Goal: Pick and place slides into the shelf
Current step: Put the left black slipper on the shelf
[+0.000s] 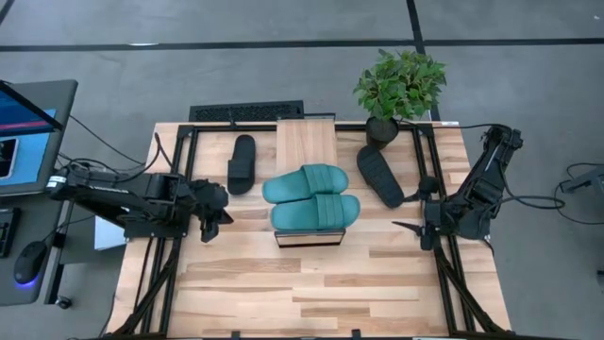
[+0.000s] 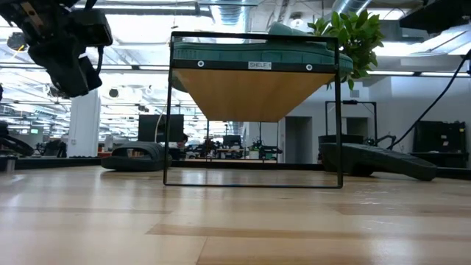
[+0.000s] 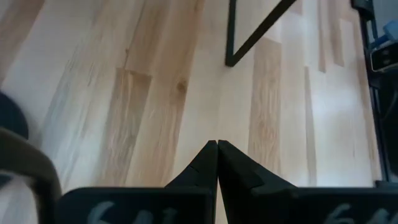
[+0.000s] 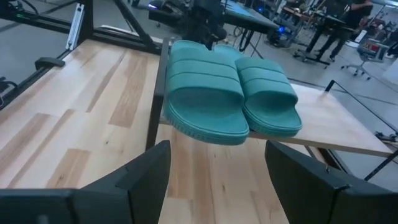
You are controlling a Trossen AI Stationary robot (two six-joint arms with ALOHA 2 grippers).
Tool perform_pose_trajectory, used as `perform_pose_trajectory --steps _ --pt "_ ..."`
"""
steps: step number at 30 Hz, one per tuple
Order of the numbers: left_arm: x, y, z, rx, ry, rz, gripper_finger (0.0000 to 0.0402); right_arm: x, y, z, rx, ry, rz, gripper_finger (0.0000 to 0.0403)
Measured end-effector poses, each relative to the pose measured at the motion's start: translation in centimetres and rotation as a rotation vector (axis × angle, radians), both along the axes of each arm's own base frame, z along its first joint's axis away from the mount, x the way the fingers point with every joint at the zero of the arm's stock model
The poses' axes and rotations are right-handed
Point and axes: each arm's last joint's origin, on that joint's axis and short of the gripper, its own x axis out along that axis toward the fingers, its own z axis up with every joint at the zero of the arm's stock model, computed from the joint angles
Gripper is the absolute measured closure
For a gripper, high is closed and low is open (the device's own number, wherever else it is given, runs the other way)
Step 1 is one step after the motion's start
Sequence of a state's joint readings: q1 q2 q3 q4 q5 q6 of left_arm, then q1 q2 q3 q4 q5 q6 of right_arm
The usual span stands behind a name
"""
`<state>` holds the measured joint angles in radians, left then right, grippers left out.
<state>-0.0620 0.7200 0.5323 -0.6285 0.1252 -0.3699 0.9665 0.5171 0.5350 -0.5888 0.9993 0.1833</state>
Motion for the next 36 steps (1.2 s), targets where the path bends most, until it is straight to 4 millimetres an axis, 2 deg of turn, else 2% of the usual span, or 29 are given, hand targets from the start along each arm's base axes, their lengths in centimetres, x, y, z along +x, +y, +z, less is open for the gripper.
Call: perform_pose_trajectory --steps 10,14,17,21,25,29,33,36 --pt "-0.1 0.2 -0.1 0.026 0.019 0.022 0.0401 0.0 -0.1 0.1 -0.009 -0.028 -0.045 0.0148" --pt "-0.5 0.9 -0.6 0.064 0.144 0.089 0.0397 0.0 -0.2 0.2 -0.002 -0.045 -0.070 0.0148" --pt "0.0 1.7 0.1 0.113 0.171 0.152 0.0389 0.1 -0.1 0.3 0.040 -0.059 -0.077 0.0148" --pt "1.6 2.9 3.0 0.116 0.132 0.280 0.0381 0.2 0.1 0.7 0.092 -0.084 -0.081 0.0148" --pt "3.1 4.0 7.3 0.171 0.073 0.272 0.0384 0.3 0.3 0.8 0.114 -0.095 -0.082 0.0148" --pt "3.7 5.8 11.3 0.407 0.172 0.233 0.0399 0.5 0.6 0.6 0.152 -0.090 -0.096 0.0148" --pt "4.0 8.5 14.1 0.636 0.375 0.269 0.0399 0.8 0.9 0.3 0.197 -0.086 -0.116 0.0148" --pt "4.2 10.8 15.7 0.714 0.455 0.273 0.0400 1.0 1.2 0.1 0.209 -0.091 -0.141 0.0148"
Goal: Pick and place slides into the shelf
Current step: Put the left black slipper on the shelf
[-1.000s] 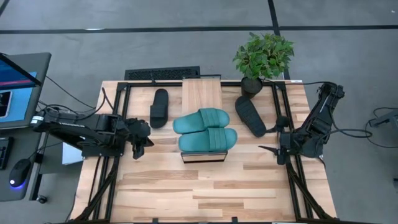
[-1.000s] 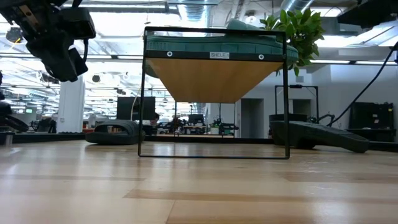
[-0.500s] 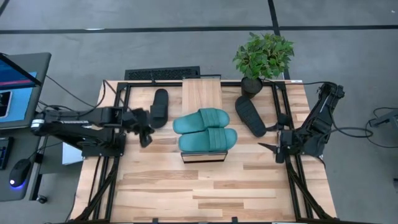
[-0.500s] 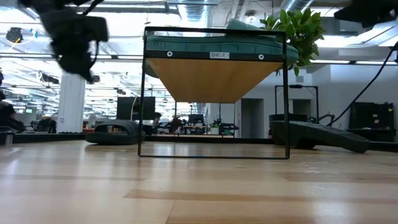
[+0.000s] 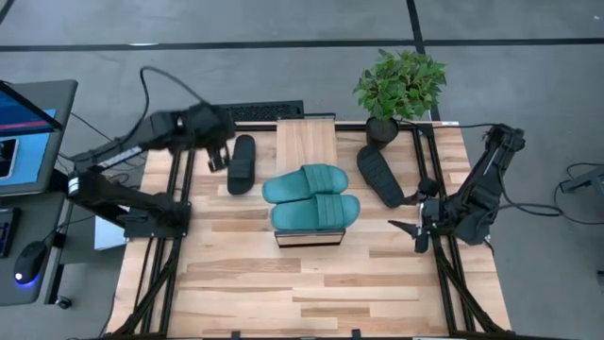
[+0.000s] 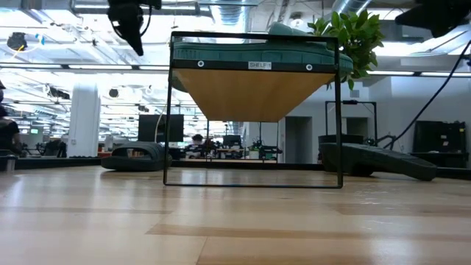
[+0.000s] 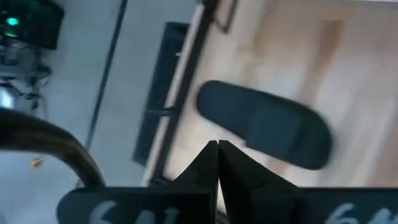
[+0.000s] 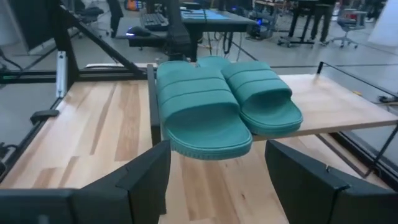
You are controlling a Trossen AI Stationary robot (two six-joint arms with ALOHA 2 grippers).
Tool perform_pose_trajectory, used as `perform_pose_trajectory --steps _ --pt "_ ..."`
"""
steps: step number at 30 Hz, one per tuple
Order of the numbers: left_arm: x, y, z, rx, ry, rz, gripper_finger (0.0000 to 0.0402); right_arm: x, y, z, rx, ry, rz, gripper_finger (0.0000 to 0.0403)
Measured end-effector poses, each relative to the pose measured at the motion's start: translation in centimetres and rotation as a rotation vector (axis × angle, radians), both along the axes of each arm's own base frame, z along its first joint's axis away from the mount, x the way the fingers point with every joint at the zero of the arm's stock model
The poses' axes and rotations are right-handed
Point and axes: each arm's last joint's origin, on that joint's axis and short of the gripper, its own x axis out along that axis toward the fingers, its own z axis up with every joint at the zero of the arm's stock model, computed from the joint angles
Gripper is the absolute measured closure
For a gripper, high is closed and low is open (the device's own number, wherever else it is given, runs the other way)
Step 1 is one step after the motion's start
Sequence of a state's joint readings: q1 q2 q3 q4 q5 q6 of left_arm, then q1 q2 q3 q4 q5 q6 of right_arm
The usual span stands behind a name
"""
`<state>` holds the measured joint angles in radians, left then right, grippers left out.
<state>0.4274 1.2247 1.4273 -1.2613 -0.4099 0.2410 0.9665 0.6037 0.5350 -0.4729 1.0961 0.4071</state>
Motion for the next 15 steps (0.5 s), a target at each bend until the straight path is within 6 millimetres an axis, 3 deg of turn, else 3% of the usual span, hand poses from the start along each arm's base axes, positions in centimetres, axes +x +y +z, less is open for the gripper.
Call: perform_pose_trajectory --steps 6,15 --pt "0.0 5.7 0.6 -0.065 0.063 0.041 0.0401 0.6 0.6 -0.3 0.013 -0.012 -0.043 0.0148" --pt "-0.6 13.3 -3.9 -0.354 0.179 0.070 0.0401 1.5 1.6 -0.5 0.022 -0.019 -0.053 0.0148"
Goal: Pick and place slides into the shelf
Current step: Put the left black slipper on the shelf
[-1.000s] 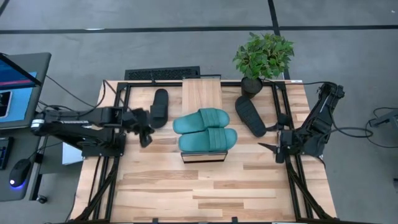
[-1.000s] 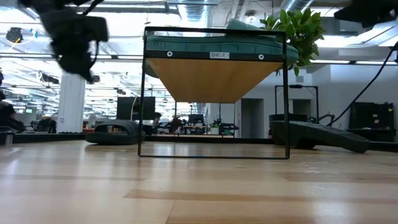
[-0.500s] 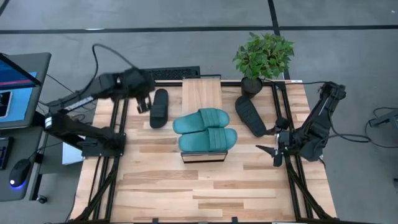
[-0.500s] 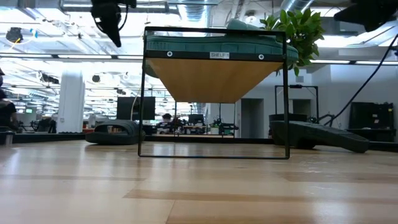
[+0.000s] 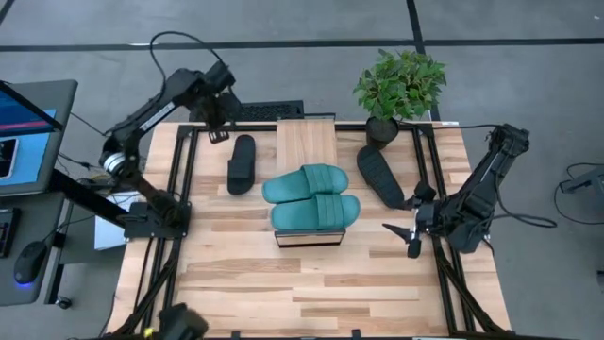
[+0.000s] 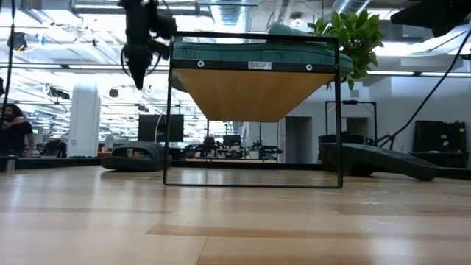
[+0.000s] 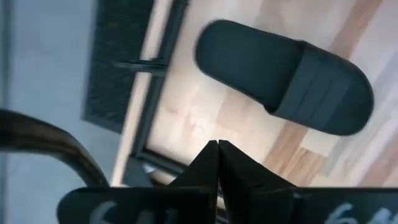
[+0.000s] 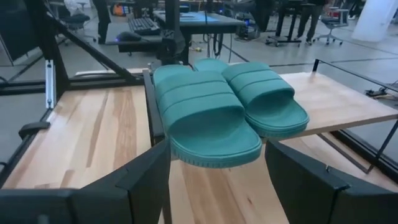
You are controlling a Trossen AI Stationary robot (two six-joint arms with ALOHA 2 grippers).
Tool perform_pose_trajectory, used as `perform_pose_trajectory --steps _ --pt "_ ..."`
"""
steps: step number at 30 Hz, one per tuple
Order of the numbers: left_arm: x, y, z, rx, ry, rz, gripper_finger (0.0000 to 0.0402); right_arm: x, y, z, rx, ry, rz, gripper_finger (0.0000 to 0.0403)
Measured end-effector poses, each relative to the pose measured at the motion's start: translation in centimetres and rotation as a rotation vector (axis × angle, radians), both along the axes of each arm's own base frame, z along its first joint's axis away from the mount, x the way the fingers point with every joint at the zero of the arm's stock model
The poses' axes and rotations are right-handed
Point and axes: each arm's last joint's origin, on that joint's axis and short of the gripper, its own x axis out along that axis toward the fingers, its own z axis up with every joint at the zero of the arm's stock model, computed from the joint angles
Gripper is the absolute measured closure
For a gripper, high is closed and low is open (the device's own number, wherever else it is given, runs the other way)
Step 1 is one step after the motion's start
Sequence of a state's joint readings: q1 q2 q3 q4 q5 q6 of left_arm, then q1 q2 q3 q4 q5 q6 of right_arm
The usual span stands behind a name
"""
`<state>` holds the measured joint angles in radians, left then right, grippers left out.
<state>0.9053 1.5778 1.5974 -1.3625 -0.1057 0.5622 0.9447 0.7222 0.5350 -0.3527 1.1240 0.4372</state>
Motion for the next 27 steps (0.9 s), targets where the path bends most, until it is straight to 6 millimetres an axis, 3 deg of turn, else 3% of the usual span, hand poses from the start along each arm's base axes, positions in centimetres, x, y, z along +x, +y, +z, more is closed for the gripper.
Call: perform_pose_trajectory --steps 5,13,27 --pt "-0.1 2.1 -2.1 -0.099 0.007 -0.053 0.0401 -0.1 0.1 0.0 0.000 0.000 0.012 0.0148" --pt "0.2 3.6 -4.0 -0.227 -0.086 -0.153 0.0401 -0.6 0.6 0.0 0.001 -0.001 0.061 0.0148" --pt "0.0 5.8 -5.5 -0.235 -0.152 -0.101 0.0401 -0.9 0.8 0.0 0.000 0.000 0.084 0.0148"
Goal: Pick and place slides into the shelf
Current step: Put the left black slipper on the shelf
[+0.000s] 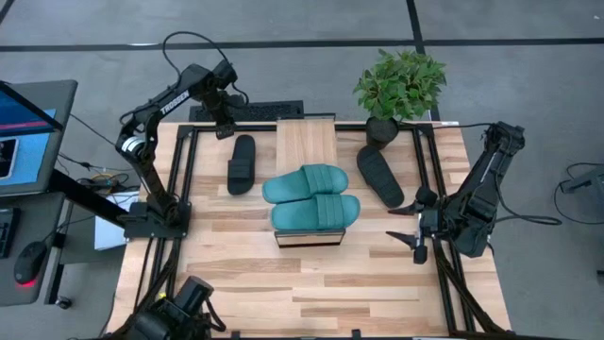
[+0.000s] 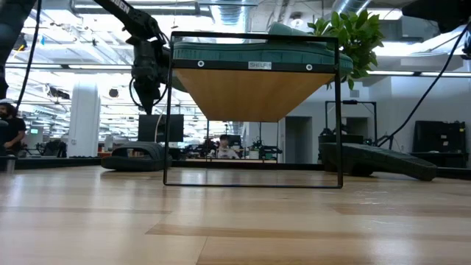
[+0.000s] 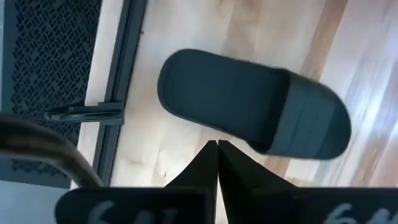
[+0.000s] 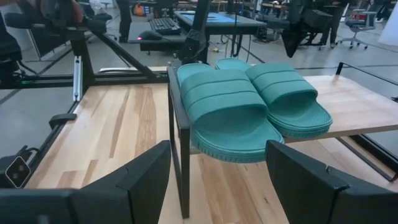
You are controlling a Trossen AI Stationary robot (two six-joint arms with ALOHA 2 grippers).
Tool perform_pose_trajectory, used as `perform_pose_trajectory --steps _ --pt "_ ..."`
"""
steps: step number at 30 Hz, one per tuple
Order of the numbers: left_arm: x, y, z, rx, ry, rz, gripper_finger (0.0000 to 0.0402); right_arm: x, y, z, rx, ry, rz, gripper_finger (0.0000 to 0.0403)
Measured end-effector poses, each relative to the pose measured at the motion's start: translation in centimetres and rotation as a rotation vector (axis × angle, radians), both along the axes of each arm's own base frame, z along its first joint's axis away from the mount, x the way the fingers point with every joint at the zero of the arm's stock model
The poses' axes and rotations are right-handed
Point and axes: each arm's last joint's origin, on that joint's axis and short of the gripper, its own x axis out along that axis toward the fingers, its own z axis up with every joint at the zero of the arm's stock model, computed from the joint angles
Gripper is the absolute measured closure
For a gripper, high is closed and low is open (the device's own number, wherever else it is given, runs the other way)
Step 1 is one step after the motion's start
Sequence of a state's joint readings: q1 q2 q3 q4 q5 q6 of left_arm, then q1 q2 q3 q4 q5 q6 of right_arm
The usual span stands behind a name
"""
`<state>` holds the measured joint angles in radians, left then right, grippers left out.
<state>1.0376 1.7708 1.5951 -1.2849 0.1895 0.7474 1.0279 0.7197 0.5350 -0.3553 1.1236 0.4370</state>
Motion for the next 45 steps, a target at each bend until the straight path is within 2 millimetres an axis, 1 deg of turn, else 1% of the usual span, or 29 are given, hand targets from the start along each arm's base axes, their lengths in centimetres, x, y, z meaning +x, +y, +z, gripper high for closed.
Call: perform_pose_trajectory --steps 4,8,12,15,19,22,26,31,34,38,42,45 --pt "-0.5 0.5 0.1 -0.030 -0.070 0.069 0.0401 0.0 0.0 0.0 -0.002 0.001 0.000 0.0148" --pt "-0.4 0.5 0.1 -0.044 -0.090 0.101 0.0401 0.0 0.0 0.0 -0.003 0.002 0.000 0.0148" --pt "-0.3 0.1 -0.9 -0.075 -0.072 0.097 0.0390 0.0 0.0 0.0 -0.004 0.002 0.000 0.0148" --pt "-0.5 0.0 -2.2 -0.089 -0.047 0.100 0.0366 0.1 0.1 -0.2 -0.013 0.008 0.000 0.0148" --pt "-0.8 0.0 -3.9 -0.030 0.056 0.119 0.0322 0.2 0.2 -0.3 -0.020 0.012 -0.002 0.0148" --pt "-0.9 0.1 -4.1 0.007 0.105 0.137 0.0290 0.2 0.2 -0.3 -0.020 0.012 -0.002 0.0148" --pt "-0.7 0.1 -4.1 0.020 0.115 0.132 0.0251 0.2 0.2 -0.3 -0.026 0.015 -0.001 0.0148" --pt "-0.5 0.4 -4.1 0.062 0.104 0.134 0.0217 0.1 0.2 -0.3 -0.036 0.017 0.000 0.0148" --pt "-0.5 0.9 -4.0 0.139 0.128 0.164 0.0210 0.1 0.2 -0.3 -0.035 0.017 0.000 0.0148" --pt "-0.4 1.3 -3.9 0.188 0.138 0.205 0.0210 0.1 0.2 -0.3 -0.035 0.017 0.000 0.0148" --pt "-0.4 1.4 -3.9 0.199 0.141 0.203 0.0209 0.1 0.2 -0.3 -0.041 0.018 0.002 0.0148" --pt "-0.2 1.5 -3.8 0.203 0.113 0.236 0.0209 0.1 0.2 -0.3 -0.042 0.018 0.002 0.0148"
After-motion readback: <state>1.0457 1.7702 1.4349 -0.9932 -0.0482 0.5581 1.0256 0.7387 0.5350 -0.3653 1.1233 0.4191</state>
